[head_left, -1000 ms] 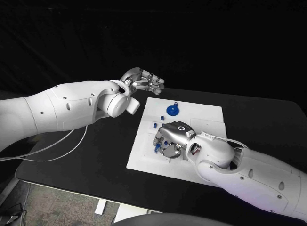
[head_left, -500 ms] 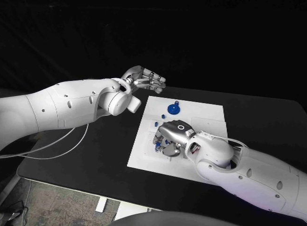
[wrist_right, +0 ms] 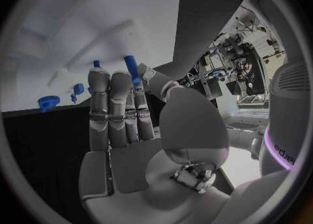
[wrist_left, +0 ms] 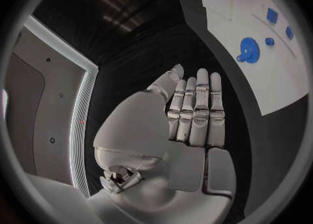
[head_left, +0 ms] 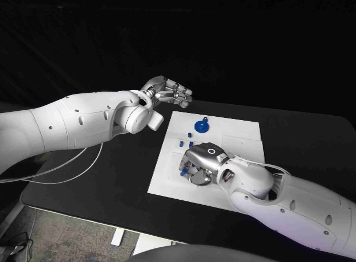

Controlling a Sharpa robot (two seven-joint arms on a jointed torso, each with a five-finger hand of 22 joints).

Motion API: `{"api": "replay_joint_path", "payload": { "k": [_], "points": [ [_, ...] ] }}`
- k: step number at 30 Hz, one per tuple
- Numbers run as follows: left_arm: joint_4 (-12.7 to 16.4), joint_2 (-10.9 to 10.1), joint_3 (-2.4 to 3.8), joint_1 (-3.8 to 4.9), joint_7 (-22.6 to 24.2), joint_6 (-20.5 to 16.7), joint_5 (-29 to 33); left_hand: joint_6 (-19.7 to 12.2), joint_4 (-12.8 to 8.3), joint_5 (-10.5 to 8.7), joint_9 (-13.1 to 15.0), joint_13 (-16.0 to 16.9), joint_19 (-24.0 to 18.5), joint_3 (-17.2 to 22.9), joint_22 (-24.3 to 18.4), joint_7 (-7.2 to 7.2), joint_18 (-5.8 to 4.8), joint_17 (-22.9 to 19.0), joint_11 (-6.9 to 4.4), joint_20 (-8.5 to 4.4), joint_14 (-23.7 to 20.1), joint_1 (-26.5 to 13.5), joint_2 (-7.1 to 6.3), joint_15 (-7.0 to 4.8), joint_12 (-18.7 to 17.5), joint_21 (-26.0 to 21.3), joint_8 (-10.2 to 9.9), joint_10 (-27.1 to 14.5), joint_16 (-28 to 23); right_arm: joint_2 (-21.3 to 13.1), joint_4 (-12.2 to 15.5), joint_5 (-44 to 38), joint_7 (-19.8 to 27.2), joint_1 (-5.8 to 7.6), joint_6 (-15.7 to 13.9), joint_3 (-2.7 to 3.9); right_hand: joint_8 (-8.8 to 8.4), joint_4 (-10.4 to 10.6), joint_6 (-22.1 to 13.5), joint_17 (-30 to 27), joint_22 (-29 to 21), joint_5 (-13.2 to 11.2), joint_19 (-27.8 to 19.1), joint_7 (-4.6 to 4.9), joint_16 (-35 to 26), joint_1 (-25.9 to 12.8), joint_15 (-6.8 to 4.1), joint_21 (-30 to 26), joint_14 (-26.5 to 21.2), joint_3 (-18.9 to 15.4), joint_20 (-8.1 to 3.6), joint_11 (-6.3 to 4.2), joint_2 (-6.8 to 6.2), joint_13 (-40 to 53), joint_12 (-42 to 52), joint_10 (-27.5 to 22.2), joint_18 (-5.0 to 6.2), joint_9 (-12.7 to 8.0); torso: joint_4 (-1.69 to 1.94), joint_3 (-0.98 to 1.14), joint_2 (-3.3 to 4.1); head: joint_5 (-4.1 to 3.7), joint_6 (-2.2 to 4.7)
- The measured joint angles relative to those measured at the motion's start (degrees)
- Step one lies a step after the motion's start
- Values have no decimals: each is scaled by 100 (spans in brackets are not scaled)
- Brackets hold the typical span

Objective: Assemble the parts on the task board

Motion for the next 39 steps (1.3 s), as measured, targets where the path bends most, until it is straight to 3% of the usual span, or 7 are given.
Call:
{"api": "replay_joint_path", "payload": {
  "k": [18,21,24,27,29,33,39],
  "points": [
    [-2,-5,0,0,0,16,1,0,0,0,0,0,0,0,1,0,0,0,0,0,0,0,0,0,0,0,0,0,0,-23,3,-80,-43,-5,18,9,4,-31,-3,4,8,0,14,2,-28,-1,10,0,9,17,-12,-2,2,1,-2,-1,-2,-9,-3,-2,2,-10,0],
    [-2,-6,0,0,-1,18,1,0,0,0,0,0,0,0,1,0,0,0,0,0,0,0,0,0,0,0,0,0,0,-9,-27,-73,-39,-2,14,11,32,-10,-216,4,8,0,14,86,-28,-32,10,-24,8,-4,-13,-31,36,7,-7,-122,-1,-9,-6,-4,2,-15,4],
    [-1,-5,0,0,-1,20,1,0,0,0,0,0,0,0,1,0,0,0,0,0,0,0,0,0,0,0,0,0,0,9,-76,-47,-29,-2,11,11,47,132,-600,-5,-28,88,12,165,-28,-68,114,-134,-10,-208,83,102,81,44,28,-564,43,-28,-6,-7,2,-25,6],
    [-1,-5,0,0,-2,22,1,0,0,0,0,0,0,0,1,0,0,0,0,0,0,0,0,0,0,0,0,0,0,32,-135,-5,-23,-11,12,-5,31,257,-954,-68,-154,112,5,167,-28,-175,218,-385,-10,-639,208,249,-148,-2,45,-1080,185,-37,-5,-7,2,-31,8],
    [-1,-5,0,0,-2,23,1,0,0,0,0,0,0,0,1,0,0,0,0,0,0,0,0,0,0,0,0,0,0,42,-162,26,-18,-19,14,-9,31,340,-1044,-127,-267,118,12,122,-28,-89,262,-556,-20,-1059,254,306,-229,-4,45,-1316,230,-37,-4,-7,1,-33,9],
    [-1,-6,0,0,-4,26,1,0,0,0,0,0,0,0,1,0,0,0,0,0,0,0,0,0,0,0,0,0,0,60,-188,82,0,-19,11,-9,31,454,-1125,-215,-403,156,-6,100,-32,61,271,-655,-29,-1514,273,358,-210,-4,45,-1426,312,-37,-3,-7,0,-41,1],
    [0,-9,0,0,-6,32,1,0,0,0,0,0,0,1,-41,0,0,0,0,0,0,0,0,0,0,0,0,0,0,57,-192,139,29,-18,-11,-11,31,501,-1145,-274,-482,214,-7,119,12,97,271,-656,-29,-1621,274,358,-235,-9,45,-1426,315,-37,-3,-7,-2,-44,-4]
  ]
}}
